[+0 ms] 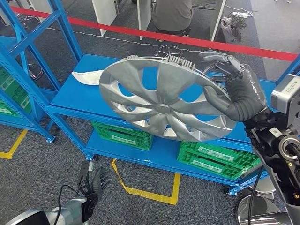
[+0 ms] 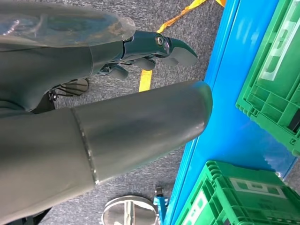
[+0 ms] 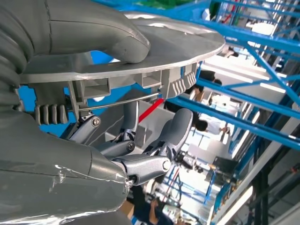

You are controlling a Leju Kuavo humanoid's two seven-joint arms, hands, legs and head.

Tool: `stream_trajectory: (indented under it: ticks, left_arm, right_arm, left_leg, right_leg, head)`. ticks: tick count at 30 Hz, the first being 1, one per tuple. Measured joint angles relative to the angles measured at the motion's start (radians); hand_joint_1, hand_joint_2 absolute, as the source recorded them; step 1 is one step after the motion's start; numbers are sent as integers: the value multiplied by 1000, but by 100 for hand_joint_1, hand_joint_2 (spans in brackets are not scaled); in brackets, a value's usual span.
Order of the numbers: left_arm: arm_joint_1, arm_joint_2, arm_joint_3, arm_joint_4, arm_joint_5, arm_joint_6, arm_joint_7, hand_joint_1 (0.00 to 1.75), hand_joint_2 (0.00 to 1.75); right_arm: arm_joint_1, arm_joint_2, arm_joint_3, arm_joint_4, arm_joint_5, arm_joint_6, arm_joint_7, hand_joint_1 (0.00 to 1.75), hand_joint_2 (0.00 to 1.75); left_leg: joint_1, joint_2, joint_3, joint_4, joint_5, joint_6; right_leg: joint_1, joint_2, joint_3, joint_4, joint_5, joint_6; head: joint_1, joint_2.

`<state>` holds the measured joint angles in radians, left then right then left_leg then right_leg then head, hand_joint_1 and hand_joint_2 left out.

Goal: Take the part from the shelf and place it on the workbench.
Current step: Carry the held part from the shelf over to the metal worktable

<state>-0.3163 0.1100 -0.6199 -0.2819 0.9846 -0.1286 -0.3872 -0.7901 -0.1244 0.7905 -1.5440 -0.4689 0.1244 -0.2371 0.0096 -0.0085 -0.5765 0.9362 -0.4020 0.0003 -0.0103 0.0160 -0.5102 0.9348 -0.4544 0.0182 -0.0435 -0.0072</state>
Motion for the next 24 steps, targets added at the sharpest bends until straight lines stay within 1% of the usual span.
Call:
stream_trajectory:
  ticks: [4,16,21,24]
  left_arm:
    - [0,-1,0,0,0,0,0,0,0]
    - [-1,-4,0,0,0,0,1,0,0]
    - [-1,-4,0,0,1,0,3,0,0]
    - [-1,-3,0,0,2,0,3,0,0]
  right_arm:
    - [11,0,2,2,0,20,-9,175,175]
    - [17,0,2,8,1,25,-11,175,175]
    - [22,0,2,9,9,43,-14,175,175]
    - [25,1,2,10,14,49,-16,175,175]
  left_leg:
    - [0,0,0,0,0,0]
    - [0,0,0,0,0,0]
    - [-5,-1,-1,2,-1,1]
    - [-8,-1,-2,4,-3,4]
  right_leg:
    - [0,0,0,0,0,0]
    - [0,0,0,0,0,0]
    - [-1,0,0,-1,0,1]
    - [-5,-1,0,-1,0,2]
  head:
    - [0,0]
    - [0,0]
    - [0,0]
    - [0,0]
